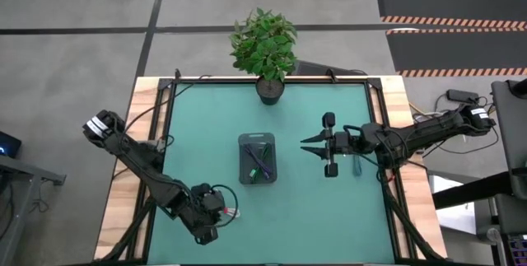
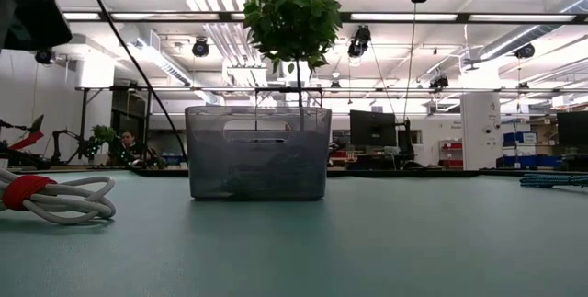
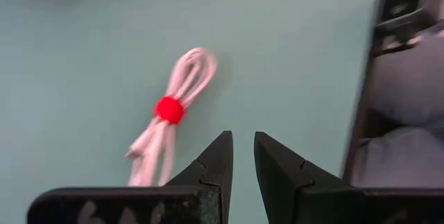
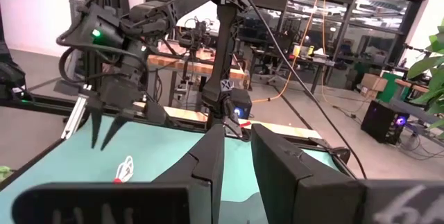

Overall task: Pick and place USB-C Cables
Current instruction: Put the white charger cable into the black bin

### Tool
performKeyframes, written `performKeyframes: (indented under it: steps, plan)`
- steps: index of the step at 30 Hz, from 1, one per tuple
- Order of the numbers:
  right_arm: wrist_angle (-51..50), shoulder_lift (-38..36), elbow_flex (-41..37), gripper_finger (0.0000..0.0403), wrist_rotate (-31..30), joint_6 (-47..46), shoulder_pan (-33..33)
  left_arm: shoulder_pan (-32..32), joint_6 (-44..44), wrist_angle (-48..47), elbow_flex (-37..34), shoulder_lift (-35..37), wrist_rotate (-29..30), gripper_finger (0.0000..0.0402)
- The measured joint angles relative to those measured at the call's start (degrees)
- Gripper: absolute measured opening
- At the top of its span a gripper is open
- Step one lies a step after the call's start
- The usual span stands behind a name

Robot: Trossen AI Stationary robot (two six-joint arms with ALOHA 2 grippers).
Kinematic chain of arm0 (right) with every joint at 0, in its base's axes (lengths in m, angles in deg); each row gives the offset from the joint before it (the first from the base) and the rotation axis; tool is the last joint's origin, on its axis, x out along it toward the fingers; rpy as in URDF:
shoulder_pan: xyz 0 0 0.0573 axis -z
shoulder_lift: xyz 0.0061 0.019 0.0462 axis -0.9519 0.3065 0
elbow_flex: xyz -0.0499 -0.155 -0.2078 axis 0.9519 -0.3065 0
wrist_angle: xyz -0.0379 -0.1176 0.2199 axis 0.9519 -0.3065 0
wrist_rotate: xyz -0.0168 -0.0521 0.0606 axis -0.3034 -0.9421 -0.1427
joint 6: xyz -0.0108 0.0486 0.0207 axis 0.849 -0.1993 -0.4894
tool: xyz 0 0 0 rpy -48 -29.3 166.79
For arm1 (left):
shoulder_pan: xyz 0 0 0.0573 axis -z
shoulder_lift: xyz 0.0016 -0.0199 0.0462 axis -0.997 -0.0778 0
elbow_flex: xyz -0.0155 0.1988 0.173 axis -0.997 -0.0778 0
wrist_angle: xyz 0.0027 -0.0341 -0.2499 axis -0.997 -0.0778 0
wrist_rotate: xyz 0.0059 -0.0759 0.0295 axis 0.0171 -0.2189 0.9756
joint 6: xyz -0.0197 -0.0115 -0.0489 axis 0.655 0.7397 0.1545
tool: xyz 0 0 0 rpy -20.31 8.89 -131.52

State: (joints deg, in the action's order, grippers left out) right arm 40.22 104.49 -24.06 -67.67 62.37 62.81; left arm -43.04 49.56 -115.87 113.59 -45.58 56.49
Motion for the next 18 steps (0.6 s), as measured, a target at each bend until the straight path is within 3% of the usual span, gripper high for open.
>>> performKeyframes:
  steps: [4,9,14,18]
  plan:
    - [0.02,0.0,0.0,0.0063,0.0,0.58,0.0,-0.34,-0.06,-3.15,-0.04,0.16,-0.15,0.0063]
    - [-0.01,0.0,-0.02,0.0063,0.0,0.67,0.0,-0.35,-0.41,-2.91,-0.04,0.17,-0.29,0.0113]
    - [-0.02,0.0,-0.07,0.0063,-0.04,0.94,0.0,0.25,-7.17,-2.07,-0.11,-1.69,-0.22,0.017]
    - [-0.14,0.0,-0.07,0.0063,-0.05,0.65,0.0,0.58,-10.05,-1.9,-0.11,-4.25,-0.22,0.0193]
